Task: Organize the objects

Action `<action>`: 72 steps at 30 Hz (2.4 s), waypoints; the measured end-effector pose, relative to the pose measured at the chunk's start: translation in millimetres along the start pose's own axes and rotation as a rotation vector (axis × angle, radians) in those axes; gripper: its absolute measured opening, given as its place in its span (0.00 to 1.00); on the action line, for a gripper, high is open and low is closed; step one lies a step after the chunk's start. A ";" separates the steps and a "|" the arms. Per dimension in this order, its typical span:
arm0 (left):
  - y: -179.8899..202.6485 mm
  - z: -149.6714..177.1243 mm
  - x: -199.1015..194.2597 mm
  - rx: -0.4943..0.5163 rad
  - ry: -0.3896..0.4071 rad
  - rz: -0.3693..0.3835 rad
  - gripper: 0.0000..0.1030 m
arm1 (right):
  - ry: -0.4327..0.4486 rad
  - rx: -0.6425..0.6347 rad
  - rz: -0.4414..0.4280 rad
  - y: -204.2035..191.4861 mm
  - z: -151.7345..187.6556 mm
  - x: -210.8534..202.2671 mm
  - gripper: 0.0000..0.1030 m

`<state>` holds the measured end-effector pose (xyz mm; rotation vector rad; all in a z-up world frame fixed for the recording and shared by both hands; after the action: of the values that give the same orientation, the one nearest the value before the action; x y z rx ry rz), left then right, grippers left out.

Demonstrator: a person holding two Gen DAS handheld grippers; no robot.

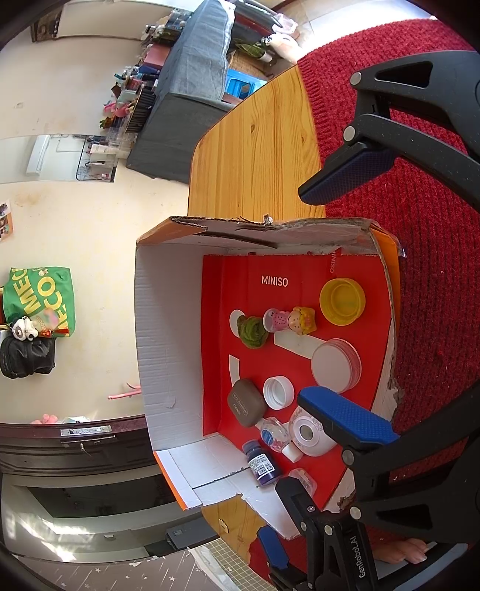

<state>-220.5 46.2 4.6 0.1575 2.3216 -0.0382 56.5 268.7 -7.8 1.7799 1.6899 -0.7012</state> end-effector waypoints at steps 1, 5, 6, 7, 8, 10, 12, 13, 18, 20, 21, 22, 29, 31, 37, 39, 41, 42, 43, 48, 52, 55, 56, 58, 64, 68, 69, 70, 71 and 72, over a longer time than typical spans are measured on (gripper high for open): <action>0.1 0.0 -0.1 0.000 0.000 0.000 1.00 | 0.000 0.000 0.000 0.0 0.1 0.0 0.97; 0.0 0.0 -0.2 0.000 0.000 0.000 1.00 | -0.001 -0.001 -0.001 0.3 0.2 0.1 0.97; -0.1 0.0 -0.2 0.000 0.000 0.000 1.00 | -0.001 -0.001 -0.001 0.3 0.2 0.1 0.97; -0.1 0.0 -0.3 0.001 0.000 0.000 1.00 | -0.001 -0.001 -0.001 0.4 0.4 -0.1 0.97; -0.1 -0.1 -0.3 0.000 0.000 0.000 1.00 | -0.001 -0.001 -0.001 0.3 0.3 -0.1 0.97; -0.2 0.0 -0.4 0.001 0.000 0.000 1.00 | 0.000 -0.002 0.000 0.4 0.3 -0.2 0.97; -0.4 0.0 -0.3 0.001 0.000 0.000 1.00 | -0.002 -0.002 0.000 0.5 0.2 0.1 0.97; -0.3 0.0 -0.5 0.001 0.000 0.000 1.00 | -0.002 -0.001 -0.001 0.3 0.2 0.0 0.98; -0.5 0.0 -0.6 0.001 0.000 0.000 1.00 | -0.002 -0.002 -0.001 0.3 0.1 0.0 0.98; -0.5 0.0 -0.7 0.001 0.000 0.000 1.00 | -0.001 -0.002 -0.001 0.3 0.0 -0.1 0.98; -0.5 0.0 -0.7 0.001 0.000 0.000 1.00 | -0.001 -0.002 0.000 0.3 0.0 -0.1 0.98; -0.5 0.0 -0.7 0.001 0.000 0.000 1.00 | -0.001 -0.002 -0.001 0.3 0.0 -0.1 0.98; -0.8 0.0 -1.0 0.001 0.000 0.000 1.00 | -0.002 -0.003 0.000 0.3 -0.2 -0.2 0.98; -0.9 0.0 -1.1 0.001 0.000 0.000 1.00 | -0.002 -0.002 0.000 0.4 -0.1 -0.2 0.98; -1.0 0.1 -4.8 -0.005 0.008 0.020 1.00 | 0.016 -0.002 0.009 0.8 -0.1 -3.1 0.98; -1.5 1.0 -10.8 -0.015 0.011 0.036 1.00 | 0.040 -0.002 0.013 1.0 0.6 -9.4 0.98; -1.1 2.2 -19.6 -0.012 0.021 0.036 1.00 | 0.065 -0.010 0.015 0.1 1.7 -19.9 0.98; -0.7 3.1 -24.4 -0.005 0.029 0.028 1.00 | 0.069 -0.011 0.009 -0.7 2.5 -25.2 0.98; 0.0 4.0 -28.9 0.003 0.035 0.015 1.00 | 0.070 -0.006 0.001 -0.9 3.3 -30.2 0.98; 4.2 19.2 -41.6 0.017 0.007 0.014 1.00 | 0.026 0.012 -0.036 -4.8 14.3 -45.7 0.98; 4.5 37.0 -41.3 0.002 -0.059 0.035 1.00 | -0.025 -0.003 -0.028 -10.5 32.8 -47.4 0.98; 2.1 50.3 -36.7 -0.010 -0.109 0.025 1.00 | -0.084 0.002 -0.028 -11.9 50.8 -41.3 0.98; 2.7 55.8 -34.0 -0.008 -0.130 0.022 1.00 | -0.107 0.006 -0.030 -11.6 56.5 -38.2 0.98; 3.9 65.6 -27.8 -0.002 -0.177 0.021 1.00 | -0.150 0.011 -0.028 -10.1 66.9 -31.9 0.98; 6.5 86.1 -13.6 0.014 -0.262 -0.001 1.00 | -0.217 0.027 -0.003 -2.7 82.2 -19.5 0.98; 3.6 89.9 -7.9 0.002 -0.290 -0.015 1.00 | -0.246 0.031 0.023 0.4 84.2 -12.6 0.98; 2.3 89.9 -7.3 -0.006 -0.290 -0.011 1.00 | -0.257 0.033 0.030 1.4 85.6 -9.9 0.98; 1.0 89.8 -6.9 -0.013 -0.291 -0.010 1.00 | -0.270 0.036 0.034 2.3 87.4 -7.1 0.98; 0.3 90.4 -6.8 -0.017 -0.289 -0.010 1.00 | -0.274 0.036 0.040 2.9 88.3 -5.8 0.98; 0.2 90.6 -6.8 -0.016 -0.288 -0.012 1.00 | -0.273 0.035 0.046 3.1 88.4 -6.2 0.98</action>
<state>-150.3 38.8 -52.6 0.1216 2.0349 -0.0455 60.7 200.7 -64.4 1.6558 1.4586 -0.9121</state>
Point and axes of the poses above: each gripper's, at about its wrist camera, not at the fingertips, and x roughly the way its jaws point, y to its right, z to its underside, the point moved 8 cm from there along x, roughly the way its jaws point, and after that the axes turned 11 degrees about -y, right-handed, at the moved point
